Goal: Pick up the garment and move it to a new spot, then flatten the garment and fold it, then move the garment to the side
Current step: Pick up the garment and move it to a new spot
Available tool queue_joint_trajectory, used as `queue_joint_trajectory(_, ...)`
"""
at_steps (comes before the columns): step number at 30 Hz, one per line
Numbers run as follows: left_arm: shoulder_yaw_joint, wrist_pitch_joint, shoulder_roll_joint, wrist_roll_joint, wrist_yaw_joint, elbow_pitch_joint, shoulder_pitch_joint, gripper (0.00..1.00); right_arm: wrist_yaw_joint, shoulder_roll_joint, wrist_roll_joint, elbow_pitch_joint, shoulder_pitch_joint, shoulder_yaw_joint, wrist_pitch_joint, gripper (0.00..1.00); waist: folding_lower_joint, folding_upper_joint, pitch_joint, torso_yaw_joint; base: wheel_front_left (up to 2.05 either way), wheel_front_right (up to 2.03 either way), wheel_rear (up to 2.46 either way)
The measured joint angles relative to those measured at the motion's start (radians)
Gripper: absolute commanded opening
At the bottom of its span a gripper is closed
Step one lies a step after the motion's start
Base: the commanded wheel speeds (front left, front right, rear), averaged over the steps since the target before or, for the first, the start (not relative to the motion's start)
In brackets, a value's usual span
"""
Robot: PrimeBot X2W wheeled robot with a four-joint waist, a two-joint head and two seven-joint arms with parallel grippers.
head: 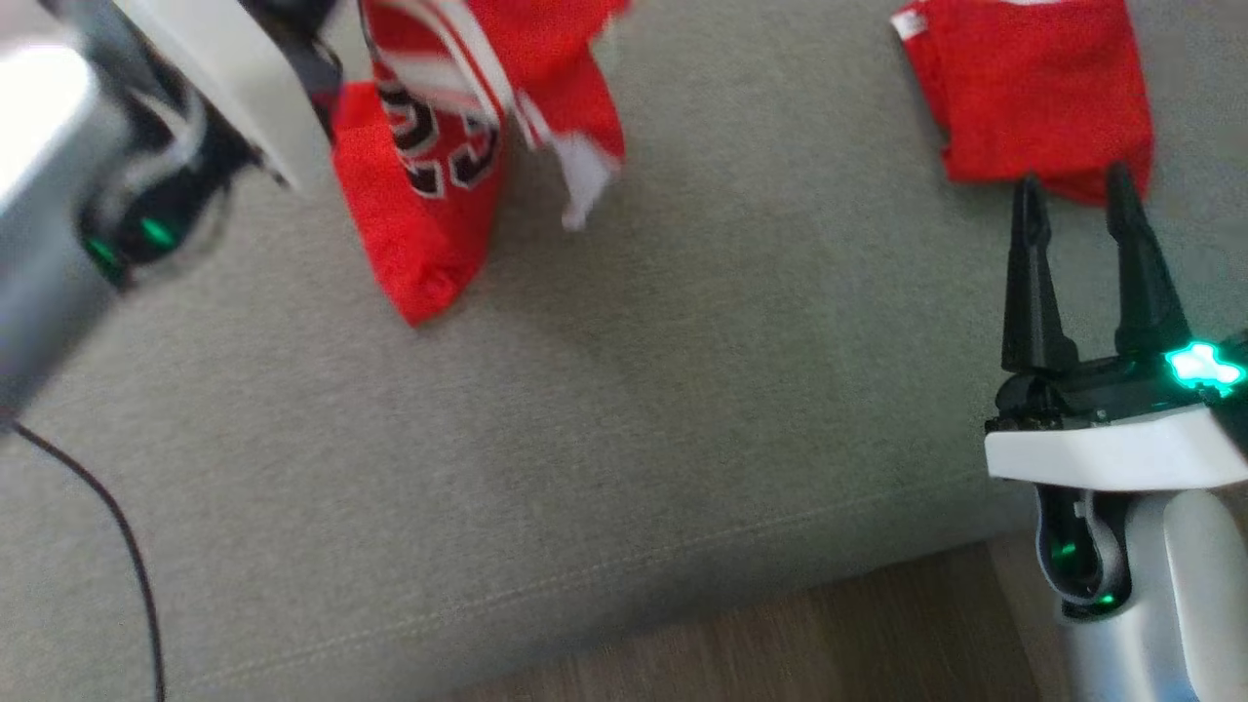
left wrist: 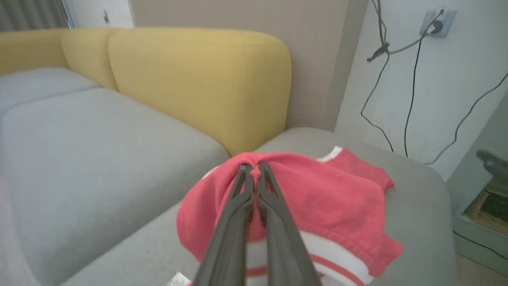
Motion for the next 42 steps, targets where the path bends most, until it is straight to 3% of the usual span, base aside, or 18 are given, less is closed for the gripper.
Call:
queue_joint_trajectory(3,-0.033,-0.002,-0.032,0.0,0.017,0.031,0.084,0.0,0.0,0.0,0.008,-0.002,0.0,0.001,0.0,1.0,0.0,0.0,0.024,-0.023,0.0,0.0,0.0)
queue_joint_trajectory(6,-0.056,-0.042,-0.114,-0.035,0.018,0.132,0.234,0.0,0.0,0.001,0.008,0.0,0.0,-0.002,0.0,1.0,0.0,0.0,0.04,-0.027,0.0,0.0,0.0)
queue_joint_trajectory(7,-0.058,-0.057,-0.152,-0.045,0.015,0.179,0.286,0.1,0.0,0.001,0.007,0.003,0.001,-0.002,0.0,1.0,0.0,0.0,0.041,-0.022,0.0,0.0,0.0)
queue_joint_trajectory(8,-0.058,-0.068,-0.187,-0.061,0.011,0.224,0.331,0.71,0.0,0.001,0.007,0.007,0.001,-0.001,0.0,1.0,0.0,0.0,0.04,-0.016,0.0,0.0,0.0)
queue_joint_trajectory(9,-0.058,-0.08,-0.221,-0.076,0.004,0.271,0.37,1.0,0.0,0.001,0.004,0.013,0.001,0.003,0.0,1.0,0.0,0.0,0.038,-0.009,0.0,0.0,0.0)
queue_joint_trajectory(13,-0.009,-0.109,-0.326,-0.087,-0.006,0.383,0.432,1.0,0.0,0.002,-0.01,0.026,0.002,0.011,0.0,1.0,0.0,0.0,0.017,0.022,0.0,0.0,0.0)
queue_joint_trajectory(16,0.182,-0.116,-0.393,-0.047,0.011,0.362,0.451,1.0,0.0,0.002,-0.022,0.044,0.01,0.009,0.0,1.0,0.0,0.0,-0.007,0.056,0.0,0.0,0.0)
queue_joint_trajectory(19,0.395,-0.118,-0.406,0.089,0.063,0.278,0.528,1.0,0.0,0.002,-0.037,0.076,0.044,0.028,0.0,1.0,0.0,0.0,-0.044,0.091,0.0,0.0,0.0)
queue_joint_trajectory(23,0.662,-0.118,-0.43,0.267,0.159,0.122,0.812,1.0,0.0,0.003,-0.041,0.11,0.085,0.035,0.0,1.0,0.0,0.0,-0.094,0.148,0.0,0.0,0.0)
queue_joint_trajectory(26,0.822,-0.118,-0.48,0.43,0.211,-0.023,1.042,1.0,0.0,0.003,-0.041,0.137,0.108,0.035,0.0,1.0,0.0,0.0,-0.127,0.199,0.0,0.0,0.0)
queue_joint_trajectory(28,0.947,-0.118,-0.55,0.576,0.219,-0.157,1.213,1.0,0.0,0.004,-0.041,0.162,0.133,0.034,0.0,1.0,0.0,0.0,-0.157,0.252,0.0,0.0,0.0)
queue_joint_trajectory(32,1.035,-0.118,-0.603,0.712,0.195,-0.228,1.367,1.0,0.0,0.004,-0.065,0.192,0.174,0.028,0.0,1.0,0.0,0.0,-0.203,0.314,0.0,0.0,0.0)
queue_joint_trajectory(37,1.079,-0.118,-0.614,0.904,0.145,-0.269,1.504,1.0,0.0,0.008,-0.105,0.22,0.266,0.045,0.0,1.0,-0.0001,0.0,-0.275,0.368,0.0,0.0,0.0)
queue_joint_trajectory(42,1.103,-0.118,-0.618,0.975,0.126,-0.275,1.572,1.0,0.0,0.011,-0.115,0.244,0.322,0.068,0.0,1.0,-0.0001,0.0,-0.319,0.401,0.0,0.0,0.0)
